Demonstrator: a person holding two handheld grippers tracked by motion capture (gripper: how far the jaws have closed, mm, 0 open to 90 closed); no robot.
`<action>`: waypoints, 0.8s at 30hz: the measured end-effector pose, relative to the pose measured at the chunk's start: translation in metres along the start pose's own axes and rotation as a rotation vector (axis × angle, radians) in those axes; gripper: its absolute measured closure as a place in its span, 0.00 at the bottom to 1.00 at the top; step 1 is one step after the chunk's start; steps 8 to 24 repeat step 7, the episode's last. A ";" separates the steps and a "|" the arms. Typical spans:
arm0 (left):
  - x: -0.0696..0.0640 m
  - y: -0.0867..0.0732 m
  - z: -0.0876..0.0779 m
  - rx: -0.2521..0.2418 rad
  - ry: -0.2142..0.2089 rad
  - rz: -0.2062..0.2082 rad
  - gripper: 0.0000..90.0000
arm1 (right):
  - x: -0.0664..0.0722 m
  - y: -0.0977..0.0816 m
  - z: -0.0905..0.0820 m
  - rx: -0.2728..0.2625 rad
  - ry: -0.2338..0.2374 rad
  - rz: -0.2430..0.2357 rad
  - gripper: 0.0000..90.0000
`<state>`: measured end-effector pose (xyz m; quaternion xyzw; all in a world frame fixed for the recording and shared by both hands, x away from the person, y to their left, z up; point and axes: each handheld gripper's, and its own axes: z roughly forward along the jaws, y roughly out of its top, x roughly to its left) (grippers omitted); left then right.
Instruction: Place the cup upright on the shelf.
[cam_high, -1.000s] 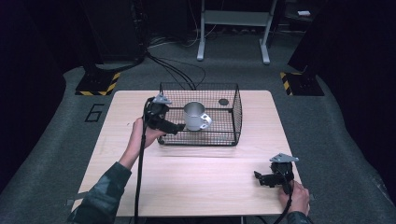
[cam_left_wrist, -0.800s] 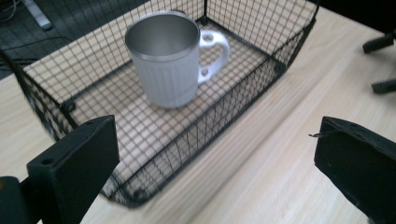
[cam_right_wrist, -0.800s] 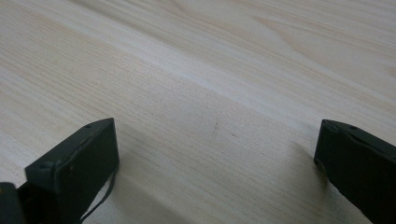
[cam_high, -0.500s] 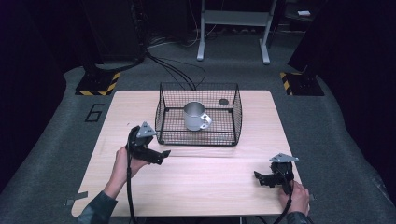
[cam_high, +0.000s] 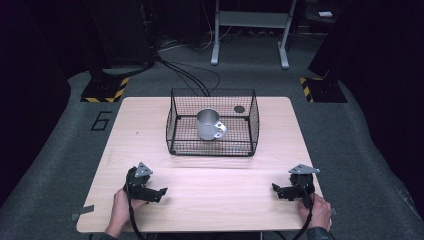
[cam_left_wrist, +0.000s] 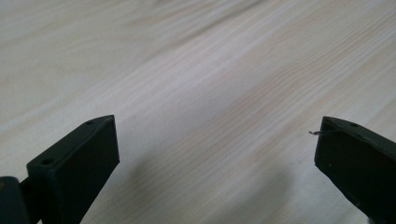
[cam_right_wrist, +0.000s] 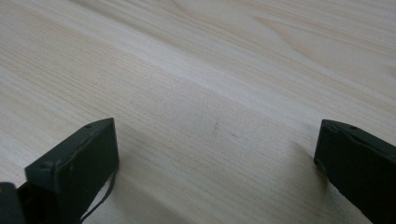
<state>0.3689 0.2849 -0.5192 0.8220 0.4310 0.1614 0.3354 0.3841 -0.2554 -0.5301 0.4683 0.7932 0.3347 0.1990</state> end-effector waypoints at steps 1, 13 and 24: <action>0.001 -0.003 0.001 0.007 -0.012 -0.006 0.00 | 0.000 0.000 0.000 0.000 0.000 0.001 0.00; 0.001 -0.009 0.005 -0.017 -0.003 0.025 0.00 | 0.000 0.000 0.000 0.000 0.000 0.000 0.00; 0.001 -0.009 0.005 -0.017 -0.003 0.025 0.00 | 0.000 0.000 0.000 0.000 0.000 0.000 0.00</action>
